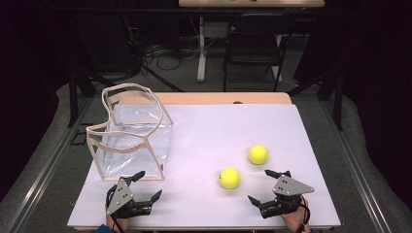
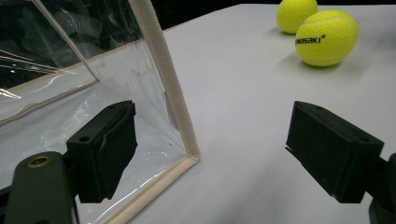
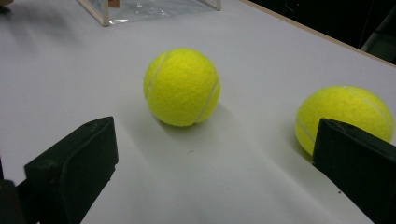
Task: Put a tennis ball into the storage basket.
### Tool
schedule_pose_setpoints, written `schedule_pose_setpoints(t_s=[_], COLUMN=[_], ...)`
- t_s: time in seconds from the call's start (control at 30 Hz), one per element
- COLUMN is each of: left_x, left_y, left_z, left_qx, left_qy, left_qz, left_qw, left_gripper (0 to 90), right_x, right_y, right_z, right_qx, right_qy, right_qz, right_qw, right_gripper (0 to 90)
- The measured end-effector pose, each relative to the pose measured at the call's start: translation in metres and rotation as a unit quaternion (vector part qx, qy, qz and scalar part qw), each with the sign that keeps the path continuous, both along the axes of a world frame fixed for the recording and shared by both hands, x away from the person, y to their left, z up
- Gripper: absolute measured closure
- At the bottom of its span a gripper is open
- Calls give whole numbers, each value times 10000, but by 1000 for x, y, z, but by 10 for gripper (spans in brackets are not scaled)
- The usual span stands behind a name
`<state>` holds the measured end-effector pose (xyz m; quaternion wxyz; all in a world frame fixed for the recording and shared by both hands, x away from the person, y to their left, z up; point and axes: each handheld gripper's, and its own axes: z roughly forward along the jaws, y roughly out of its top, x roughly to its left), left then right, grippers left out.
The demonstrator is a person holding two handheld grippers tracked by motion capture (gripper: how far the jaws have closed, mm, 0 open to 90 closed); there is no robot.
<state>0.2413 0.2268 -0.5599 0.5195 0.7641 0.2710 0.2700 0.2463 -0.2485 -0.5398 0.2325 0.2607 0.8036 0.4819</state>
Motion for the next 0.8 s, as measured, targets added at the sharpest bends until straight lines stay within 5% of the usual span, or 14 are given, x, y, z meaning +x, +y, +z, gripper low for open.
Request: schedule_pose_setpoints(t_s=[0.8], left_x=[-1], left_y=[0], left_z=[0], left_qx=[-7], left_qy=[10], left_qz=[-40], left_qw=[10000], left_gripper=[159], right_x=[10], right_y=[9], right_z=[0], right_qx=[-183], right_qy=[232], right_qz=[28], right_qw=[9996], right_gripper=[0])
